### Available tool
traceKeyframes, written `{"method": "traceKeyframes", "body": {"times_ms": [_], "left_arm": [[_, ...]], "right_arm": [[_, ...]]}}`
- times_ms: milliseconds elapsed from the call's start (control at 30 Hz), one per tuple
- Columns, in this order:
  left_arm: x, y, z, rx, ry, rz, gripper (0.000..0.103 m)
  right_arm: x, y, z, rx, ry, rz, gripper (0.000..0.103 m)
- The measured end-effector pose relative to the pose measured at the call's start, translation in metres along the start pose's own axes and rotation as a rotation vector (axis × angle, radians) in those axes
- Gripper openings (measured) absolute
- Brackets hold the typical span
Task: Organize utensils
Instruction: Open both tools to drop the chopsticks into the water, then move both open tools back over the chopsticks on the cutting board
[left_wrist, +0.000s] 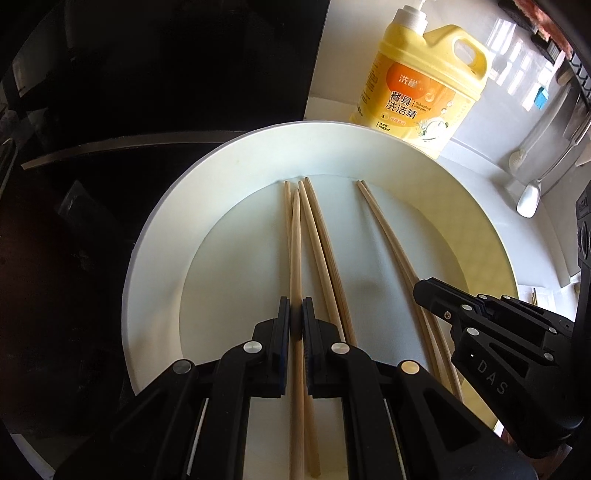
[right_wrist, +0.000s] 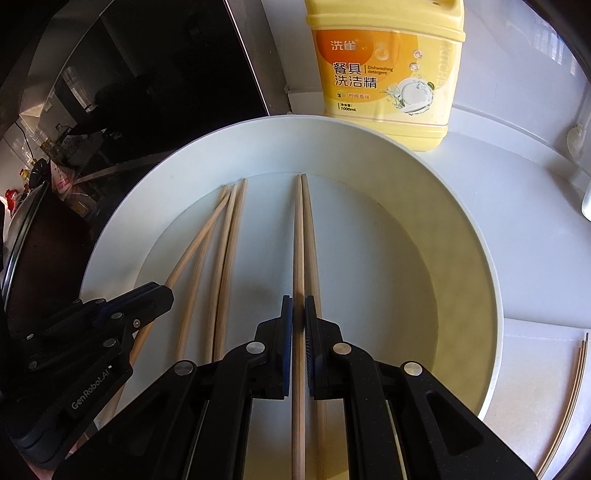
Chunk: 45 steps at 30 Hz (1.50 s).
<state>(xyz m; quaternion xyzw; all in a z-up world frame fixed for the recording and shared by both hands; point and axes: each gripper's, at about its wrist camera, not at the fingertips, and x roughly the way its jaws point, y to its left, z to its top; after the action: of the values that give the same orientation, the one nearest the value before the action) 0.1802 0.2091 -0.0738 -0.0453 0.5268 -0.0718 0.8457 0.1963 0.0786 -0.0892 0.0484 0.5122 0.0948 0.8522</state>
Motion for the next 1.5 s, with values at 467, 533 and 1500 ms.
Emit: {"method": "traceKeyframes", "body": {"times_ms": [467, 533, 1500], "left_arm": [[-0.013, 0.004, -0.005, -0.031, -0.016, 0.019, 0.055], [-0.018, 0.004, -0.006, -0.031, -0.025, 0.028, 0.061], [-0.081, 0.006, -0.019, 0.021, -0.128, 0.046, 0.089]], "right_arm": [[-0.018, -0.008, -0.004, 0.016, -0.039, -0.016, 0.008], [-0.023, -0.009, -0.005, 0.020, -0.053, -0.022, 0.015], [-0.085, -0.006, -0.047, 0.094, -0.180, -0.077, 0.056]]}}
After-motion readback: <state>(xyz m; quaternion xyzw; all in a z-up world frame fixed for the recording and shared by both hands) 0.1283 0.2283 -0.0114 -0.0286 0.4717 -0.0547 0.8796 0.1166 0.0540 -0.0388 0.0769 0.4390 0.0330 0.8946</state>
